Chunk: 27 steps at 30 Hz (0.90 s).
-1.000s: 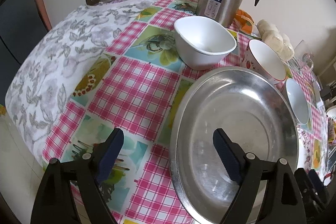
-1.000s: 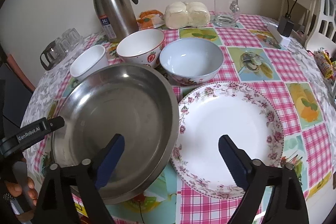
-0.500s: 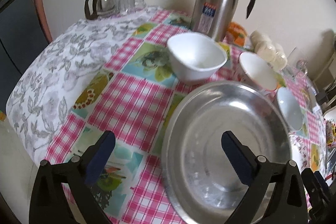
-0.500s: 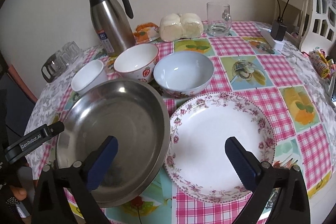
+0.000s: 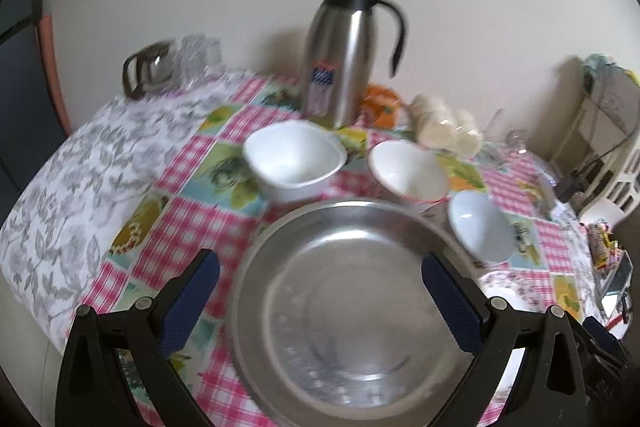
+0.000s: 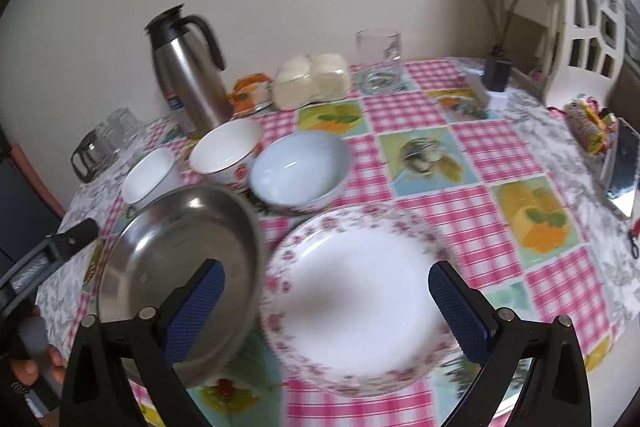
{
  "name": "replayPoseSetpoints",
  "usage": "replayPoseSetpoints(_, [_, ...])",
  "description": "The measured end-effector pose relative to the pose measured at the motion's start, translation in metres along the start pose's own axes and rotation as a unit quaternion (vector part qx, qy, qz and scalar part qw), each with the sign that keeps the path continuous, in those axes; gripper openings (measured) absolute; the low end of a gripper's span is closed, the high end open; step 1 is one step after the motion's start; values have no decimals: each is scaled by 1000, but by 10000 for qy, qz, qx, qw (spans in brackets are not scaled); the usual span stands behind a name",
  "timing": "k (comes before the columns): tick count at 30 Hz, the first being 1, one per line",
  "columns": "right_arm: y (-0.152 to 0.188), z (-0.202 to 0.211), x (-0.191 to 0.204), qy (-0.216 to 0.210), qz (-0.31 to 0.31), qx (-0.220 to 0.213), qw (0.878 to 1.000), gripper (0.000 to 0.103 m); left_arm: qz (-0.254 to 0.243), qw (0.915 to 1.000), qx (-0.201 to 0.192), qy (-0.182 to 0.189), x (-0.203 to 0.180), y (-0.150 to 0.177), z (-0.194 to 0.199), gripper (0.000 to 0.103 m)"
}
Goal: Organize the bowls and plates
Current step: 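Move both grippers to the round white plate with pink floral rim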
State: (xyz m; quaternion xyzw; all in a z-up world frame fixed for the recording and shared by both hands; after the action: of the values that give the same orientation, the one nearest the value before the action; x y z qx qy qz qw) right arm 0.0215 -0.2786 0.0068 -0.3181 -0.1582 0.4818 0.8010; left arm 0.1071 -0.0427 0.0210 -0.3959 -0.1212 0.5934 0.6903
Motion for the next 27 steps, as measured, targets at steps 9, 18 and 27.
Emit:
replayPoseSetpoints(9, [-3, -2, -68, 482, -405, -60, 9980, 103, -661, 9975, -179, 156, -68, 9, 7, 101])
replayPoseSetpoints(18, [3, -5, -123, 624, -832, -24, 9946, 103, -927, 9915, 350, 838, -127, 41, -10, 101])
replayPoseSetpoints(27, [10, -16, -155, 572, -1248, 185, 9904, 103, -868, 9833, 938, 1298, -165, 79, -26, 101])
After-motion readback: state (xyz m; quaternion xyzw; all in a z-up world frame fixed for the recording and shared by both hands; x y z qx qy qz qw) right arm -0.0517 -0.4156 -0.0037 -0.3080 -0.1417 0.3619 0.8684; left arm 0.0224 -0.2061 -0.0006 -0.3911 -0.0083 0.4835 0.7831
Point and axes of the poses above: each gripper's, at about its wrist camera, not at the fingertips, and z roughly against the way its jaws point, x to its left, y to its underside, the point moved 4 cm from there along -z, roughly the way its jaws point, and after that the axes turned 12 degrees about y, right-handed, at the moved point
